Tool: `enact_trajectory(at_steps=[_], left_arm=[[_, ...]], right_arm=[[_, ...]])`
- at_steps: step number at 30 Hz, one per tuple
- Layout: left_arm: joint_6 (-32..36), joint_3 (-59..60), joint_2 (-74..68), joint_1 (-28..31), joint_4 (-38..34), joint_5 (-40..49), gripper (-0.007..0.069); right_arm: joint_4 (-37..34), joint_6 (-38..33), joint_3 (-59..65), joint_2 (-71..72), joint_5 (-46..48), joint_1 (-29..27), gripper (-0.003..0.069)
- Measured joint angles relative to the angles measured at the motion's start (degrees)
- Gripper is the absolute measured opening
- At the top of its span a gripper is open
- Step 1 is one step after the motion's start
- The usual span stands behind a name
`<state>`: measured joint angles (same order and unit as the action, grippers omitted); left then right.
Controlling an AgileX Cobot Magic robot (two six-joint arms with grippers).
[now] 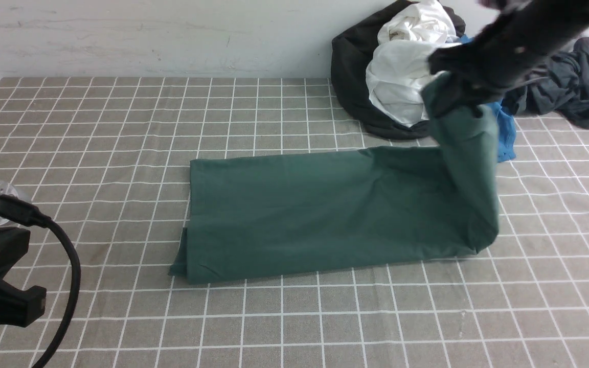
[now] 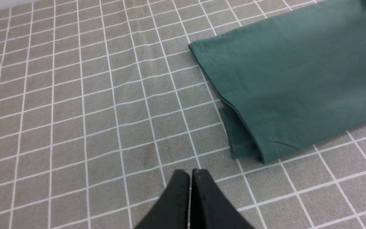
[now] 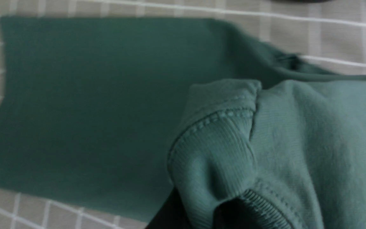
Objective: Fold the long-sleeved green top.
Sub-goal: Use the right arm to drag the right edge of the fabric to the left and folds it over the left edge
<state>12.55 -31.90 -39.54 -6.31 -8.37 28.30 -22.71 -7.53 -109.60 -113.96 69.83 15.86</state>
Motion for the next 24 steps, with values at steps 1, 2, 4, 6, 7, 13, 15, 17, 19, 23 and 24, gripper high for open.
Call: enact_trajectory(at_steps=[1,2,4,6,7,13,15,17,19,23,24], left_arm=[[0.00,0.00,0.00,0.00,0.00,0.00,-0.0008],[0.00,0.00,0.00,0.00,0.00,0.00,-0.0008],[0.00,0.00,0.00,0.00,0.00,0.00,-0.0008],[0.00,0.00,0.00,0.00,-0.05,0.00,-0.0008],[0.00,0.00,0.00,0.00,-0.05,0.00,-0.0008],[0.00,0.00,0.00,0.00,-0.05,0.00,-0.0008],[0.00,0.00,0.00,0.00,-0.05,0.00,-0.0008],[0.00,0.00,0.00,0.00,-0.05,0.00,-0.0008],[0.00,0.00,0.00,0.00,-0.05,0.00,-0.0008],[0.00,0.00,0.00,0.00,-0.05,0.00,-0.0008],[0.00,0.00,0.00,0.00,-0.28,0.00,-0.0008]], right_arm=[[-0.89,-0.43,0.00,-0.50,-1.22,1.70,0.0003],[-1.84,-0.99,0.00,-1.58,-3.13,5.49,0.0003],[-2.64,-1.34,0.00,-3.12,-6.57,8.94,0.0003],[-3.94,-1.39,0.00,-5.76,-10.52,13.20,0.0003],[-4.76,-1.39,0.00,-7.49,-12.52,15.34,0.0003],[-8.98,-1.39,0.00,-13.61,-21.01,20.36,0.0007],[-10.96,-1.39,0.00,-14.81,-24.52,20.85,0.0026],[-12.23,-1.60,0.00,-15.14,-27.22,20.96,0.0069],[-12.75,-2.23,0.00,-15.14,-28.58,20.97,0.0115],[-13.12,-4.49,-1.52,-15.14,-29.02,20.60,0.0239],[-12.63,-5.39,-3.04,-15.14,-27.50,20.18,0.0293]])
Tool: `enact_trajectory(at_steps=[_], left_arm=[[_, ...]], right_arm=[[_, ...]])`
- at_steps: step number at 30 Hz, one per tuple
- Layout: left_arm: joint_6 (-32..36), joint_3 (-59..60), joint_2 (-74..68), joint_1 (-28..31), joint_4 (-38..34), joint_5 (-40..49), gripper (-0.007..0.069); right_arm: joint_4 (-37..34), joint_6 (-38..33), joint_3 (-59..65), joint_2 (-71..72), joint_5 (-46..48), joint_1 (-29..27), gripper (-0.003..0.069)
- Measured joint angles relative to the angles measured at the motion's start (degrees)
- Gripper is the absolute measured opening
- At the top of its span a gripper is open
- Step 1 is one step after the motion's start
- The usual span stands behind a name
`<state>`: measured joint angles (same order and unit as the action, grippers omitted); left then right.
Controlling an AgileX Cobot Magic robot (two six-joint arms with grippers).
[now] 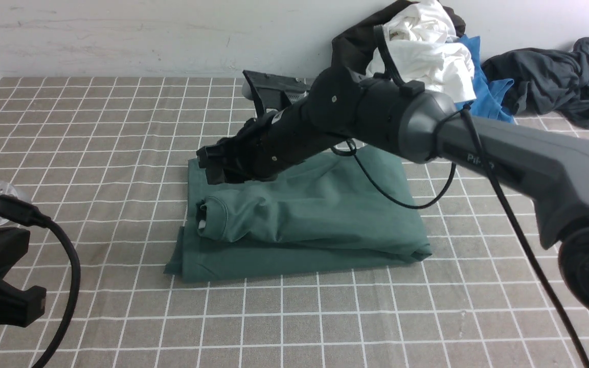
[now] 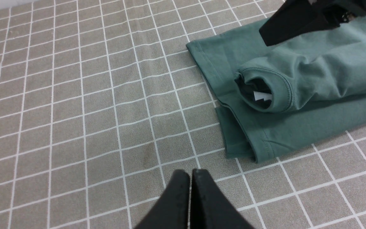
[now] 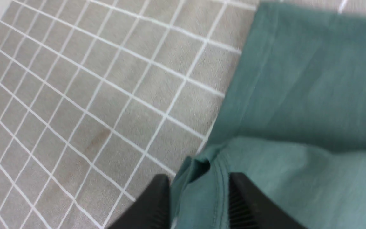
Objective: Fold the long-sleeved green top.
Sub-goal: Use the right arm to drag the right edge of the fabric to the left and folds it over the left edge
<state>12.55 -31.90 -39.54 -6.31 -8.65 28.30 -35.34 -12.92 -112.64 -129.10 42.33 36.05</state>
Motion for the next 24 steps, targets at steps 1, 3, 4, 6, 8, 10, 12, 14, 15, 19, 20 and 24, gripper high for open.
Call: enact_trajectory(at_steps=[1,3,4,6,8,10,12,14,15,19,20,24], left_arm=[[0.00,0.00,0.00,0.00,-0.04,0.00,-0.0008],[0.00,0.00,0.00,0.00,-1.07,0.00,-0.0008],[0.00,0.00,0.00,0.00,-1.50,0.00,-0.0008],[0.00,0.00,0.00,0.00,-1.90,0.00,-0.0008],[0.00,0.00,0.00,0.00,-1.97,0.00,-0.0008],[0.00,0.00,0.00,0.00,-2.17,0.00,-0.0008],[0.00,0.00,0.00,0.00,-2.39,0.00,-0.0008],[0.00,0.00,0.00,0.00,-3.22,0.00,-0.0008],[0.00,0.00,0.00,0.00,-3.22,0.00,-0.0008],[0.00,0.00,0.00,0.00,-4.29,0.00,-0.0008],[0.00,0.00,0.00,0.00,-4.35,0.00,-0.0008],[0.05,0.00,0.15,0.00,-4.42,0.00,-0.0008]], right_arm=[[0.14,0.00,-0.22,0.00,0.25,-0.19,0.0304],[3.52,-0.46,-3.34,0.05,4.76,-1.29,0.0347],[5.30,-0.46,-4.02,0.17,6.54,-1.67,0.0350],[8.37,0.27,-4.38,0.24,9.59,-2.04,0.0343],[11.21,1.47,-4.46,0.24,12.57,-2.16,0.0325],[13.82,3.16,-4.46,-0.63,16.81,-1.99,0.0267],[13.78,4.14,-4.56,-2.45,18.35,-1.57,0.0202],[11.35,4.11,-4.56,-4.72,17.47,-0.74,0.0136],[11.01,3.84,-4.56,-4.89,17.02,-0.51,0.0122],[1.53,-2.97,-4.56,-7.25,8.06,2.76,0.0012],[0.20,-4.36,-4.56,-7.29,6.50,3.38,0.0002],[-3.96,-11.98,-6.84,-7.22,1.85,4.69,-0.0012]])
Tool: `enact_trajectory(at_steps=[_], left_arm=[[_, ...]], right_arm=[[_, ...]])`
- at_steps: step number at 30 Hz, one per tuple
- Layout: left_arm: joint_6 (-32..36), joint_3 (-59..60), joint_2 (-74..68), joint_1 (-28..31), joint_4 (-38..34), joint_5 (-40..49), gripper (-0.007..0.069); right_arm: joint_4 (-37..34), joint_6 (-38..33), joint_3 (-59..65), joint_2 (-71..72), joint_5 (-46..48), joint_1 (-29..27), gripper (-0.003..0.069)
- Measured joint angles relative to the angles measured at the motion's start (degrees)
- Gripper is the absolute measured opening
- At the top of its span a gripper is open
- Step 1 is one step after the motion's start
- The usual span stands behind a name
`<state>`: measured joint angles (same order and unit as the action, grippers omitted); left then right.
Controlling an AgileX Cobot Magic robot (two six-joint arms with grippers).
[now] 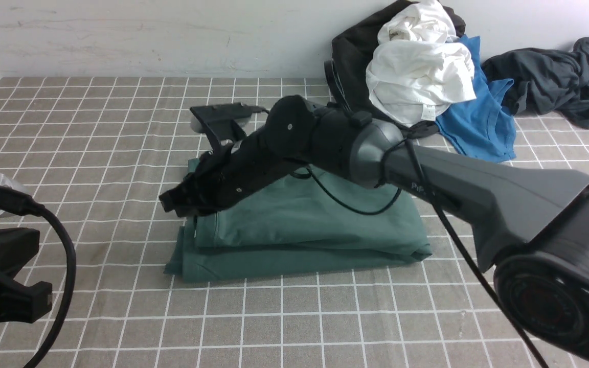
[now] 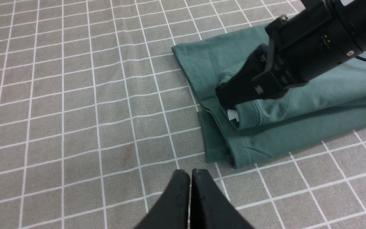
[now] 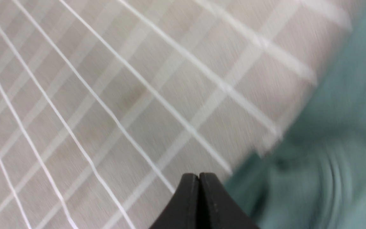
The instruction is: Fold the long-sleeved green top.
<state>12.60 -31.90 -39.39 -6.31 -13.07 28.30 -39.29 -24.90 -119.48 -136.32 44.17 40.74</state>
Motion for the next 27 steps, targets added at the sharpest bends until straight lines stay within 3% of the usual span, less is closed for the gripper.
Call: enact_trajectory(at_steps=[4,7,11,18,23,27], left_arm=[[1.50,0.00,2.11,0.00,0.52,0.00,-0.0008],[3.63,0.00,4.35,0.00,0.82,-0.07,-0.0008],[4.54,0.00,5.27,0.00,0.82,-0.41,-0.0008],[4.59,0.00,5.30,0.00,0.82,-0.68,-0.0008],[4.64,0.00,5.30,0.00,0.77,0.77,-0.0008],[4.64,0.00,5.30,0.00,0.70,1.77,-0.0008]], right_arm=[[5.98,-2.54,-8.67,1.91,8.74,-1.13,-0.0013],[16.45,-0.66,-13.73,6.71,17.73,-2.50,-0.0013],[28.33,3.42,-13.63,19.03,20.89,-6.12,-0.0013],[31.23,7.09,-5.44,39.03,20.25,-18.86,-0.0013],[31.23,7.35,18.22,56.08,5.34,-27.36,-0.0013],[30.79,5.36,40.85,68.02,-15.13,-27.74,-0.0013]])
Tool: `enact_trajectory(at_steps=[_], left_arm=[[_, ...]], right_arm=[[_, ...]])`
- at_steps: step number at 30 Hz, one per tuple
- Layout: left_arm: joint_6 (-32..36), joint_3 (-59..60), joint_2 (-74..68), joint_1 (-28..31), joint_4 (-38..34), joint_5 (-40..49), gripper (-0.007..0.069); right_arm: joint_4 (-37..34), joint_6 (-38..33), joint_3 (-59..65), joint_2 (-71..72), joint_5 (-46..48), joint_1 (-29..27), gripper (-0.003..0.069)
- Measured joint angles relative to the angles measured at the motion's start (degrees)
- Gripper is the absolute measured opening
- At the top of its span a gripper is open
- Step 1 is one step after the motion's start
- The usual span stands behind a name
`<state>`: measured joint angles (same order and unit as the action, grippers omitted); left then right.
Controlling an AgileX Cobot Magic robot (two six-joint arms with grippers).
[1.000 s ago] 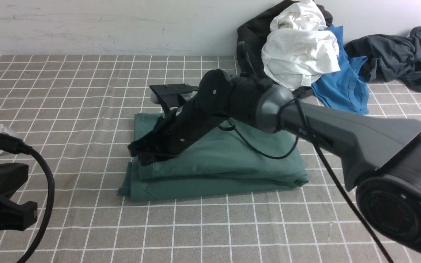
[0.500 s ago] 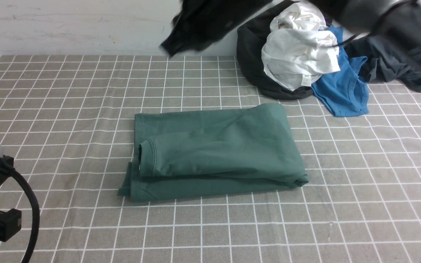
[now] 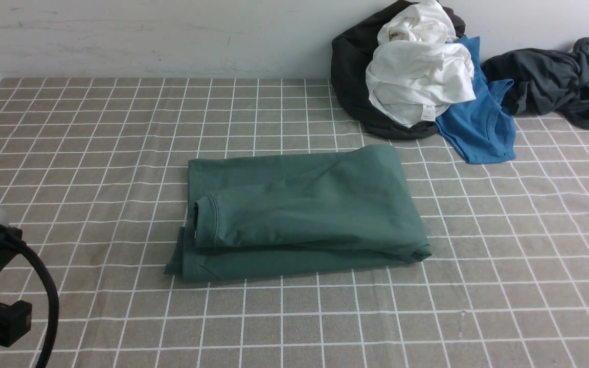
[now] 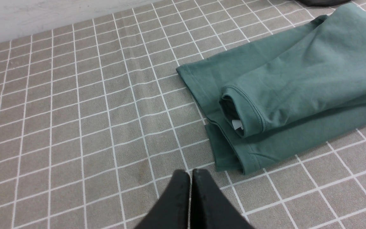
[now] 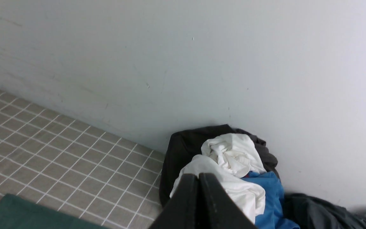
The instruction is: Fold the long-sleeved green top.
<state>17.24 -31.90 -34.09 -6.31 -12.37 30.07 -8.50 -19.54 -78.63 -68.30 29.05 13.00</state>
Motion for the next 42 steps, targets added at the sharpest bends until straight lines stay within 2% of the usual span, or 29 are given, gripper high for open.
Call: enact_trajectory(at_steps=[1,2,3,4,6,9,10,11,13,16,22,31,36,38,39,40,42], left_arm=[[0.00,0.00,0.00,0.00,0.00,0.00,-0.0008],[0.00,0.00,0.00,0.00,0.00,0.05,-0.0008],[0.00,0.00,0.00,0.00,0.00,0.12,-0.0008],[0.00,0.00,0.00,0.00,0.00,0.33,-0.0008],[0.00,0.00,0.00,0.00,0.00,0.38,-0.0008],[0.00,0.00,0.00,0.00,0.00,0.75,-0.0008],[0.00,0.00,0.00,0.00,0.00,0.82,-0.0008],[0.00,0.00,0.00,0.00,0.00,0.89,-0.0008],[0.00,0.00,0.00,0.00,0.00,0.94,-0.0008],[0.00,0.00,0.00,0.00,0.00,0.99,-0.0008],[0.00,0.00,0.05,0.00,-0.04,1.07,-0.0008],[0.00,0.00,0.12,0.00,-0.06,1.07,-0.0008],[0.00,0.00,0.24,0.00,-0.05,1.12,-0.0008],[0.00,0.00,0.24,0.00,-0.10,1.12,-0.0008],[0.00,0.00,0.24,0.00,-0.10,1.12,-0.0008],[0.00,0.00,0.24,0.00,-0.10,1.12,-0.0008],[0.00,0.00,0.26,0.00,-0.10,1.12,-0.0008]], right_arm=[[-0.02,-0.14,2.65,0.62,-1.27,0.11,-0.0013],[-0.24,-1.05,10.57,4.31,-10.05,0.71,-0.0013],[-0.29,-1.49,14.51,6.10,-12.53,1.06,-0.0013],[-0.48,-2.54,26.00,11.90,-25.76,2.27,-0.0013],[-0.65,-2.65,34.42,15.24,-33.75,3.40,-0.0013],[-0.78,-2.70,52.75,24.02,-54.92,5.74,-0.0013],[-0.78,-2.70,52.75,24.43,-54.92,5.80,-0.0013],[-0.92,-2.70,58.63,26.67,-61.33,6.14,-0.0013],[-0.97,-2.70,66.15,29.25,-68.15,6.21,-0.0013],[-1.33,-2.71,74.12,31.02,-71.79,6.21,-0.0013],[-1.26,-2.14,80.08,31.54,-67.87,6.21,-0.0013],[-1.33,-1.88,80.13,31.62,-52.93,6.21,-0.0013],[-3.08,-1.88,80.13,42.05,-36.56,5.45,-0.0013],[-3.79,-1.83,80.13,51.26,-25.29,3.76,-0.0013],[-3.79,-1.83,80.13,52.01,-25.29,3.45,-0.0013],[-3.79,-1.83,80.13,56.51,-18.80,2.33,-0.0013],[-3.79,-1.83,80.13,63.78,-12.21,-0.25,-0.0013]])
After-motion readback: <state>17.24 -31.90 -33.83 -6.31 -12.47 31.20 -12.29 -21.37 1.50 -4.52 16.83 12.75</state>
